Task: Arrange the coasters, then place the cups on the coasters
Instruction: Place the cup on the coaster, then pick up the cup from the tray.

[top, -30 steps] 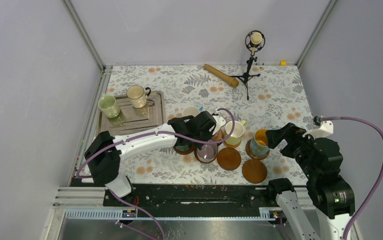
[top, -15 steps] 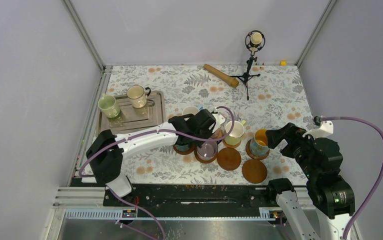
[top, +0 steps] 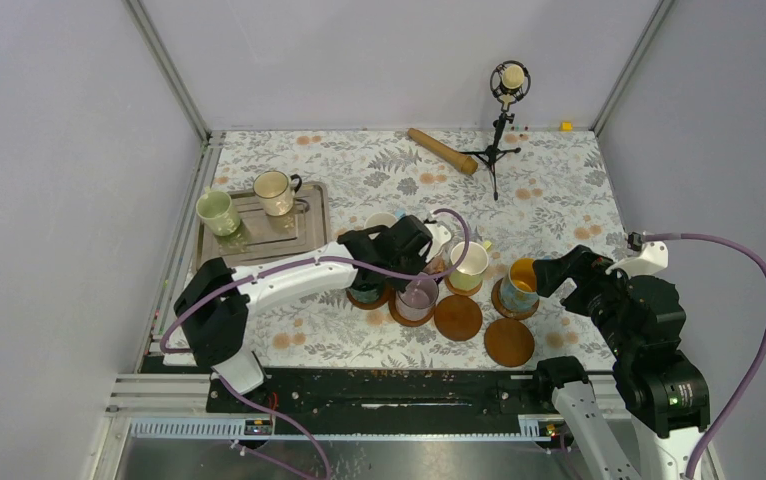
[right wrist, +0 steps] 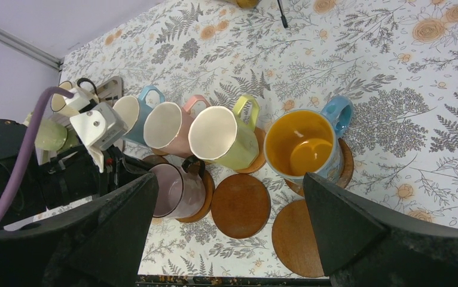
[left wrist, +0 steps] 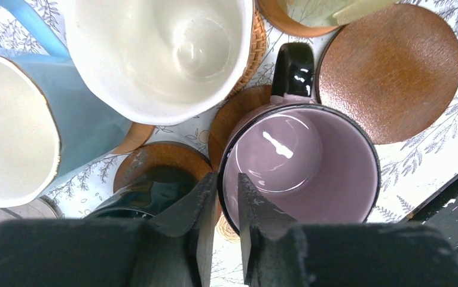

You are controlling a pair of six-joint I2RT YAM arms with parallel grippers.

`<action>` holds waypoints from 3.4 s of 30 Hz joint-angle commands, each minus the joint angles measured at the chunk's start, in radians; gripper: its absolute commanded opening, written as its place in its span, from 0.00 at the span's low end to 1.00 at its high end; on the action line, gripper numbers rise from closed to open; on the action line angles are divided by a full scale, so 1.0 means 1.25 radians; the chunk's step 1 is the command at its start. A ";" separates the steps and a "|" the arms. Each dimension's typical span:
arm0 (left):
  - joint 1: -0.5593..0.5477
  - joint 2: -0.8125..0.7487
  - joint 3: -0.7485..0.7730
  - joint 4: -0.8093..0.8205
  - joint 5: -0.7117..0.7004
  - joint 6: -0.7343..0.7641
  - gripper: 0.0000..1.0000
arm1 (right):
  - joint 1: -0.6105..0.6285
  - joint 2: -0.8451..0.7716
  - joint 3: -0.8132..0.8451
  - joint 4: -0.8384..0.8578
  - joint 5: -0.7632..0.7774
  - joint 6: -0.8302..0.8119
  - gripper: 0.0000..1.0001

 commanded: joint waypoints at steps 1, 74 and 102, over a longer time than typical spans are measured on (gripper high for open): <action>0.004 -0.021 0.053 0.041 0.009 -0.003 0.21 | 0.005 -0.005 0.005 0.018 0.014 -0.018 0.99; 0.865 0.271 0.359 -0.068 -0.044 -0.301 0.44 | 0.004 0.024 -0.066 0.081 -0.098 -0.005 0.99; 0.862 0.159 0.370 -0.108 0.023 -0.301 0.00 | 0.005 0.012 -0.076 0.077 -0.090 -0.026 1.00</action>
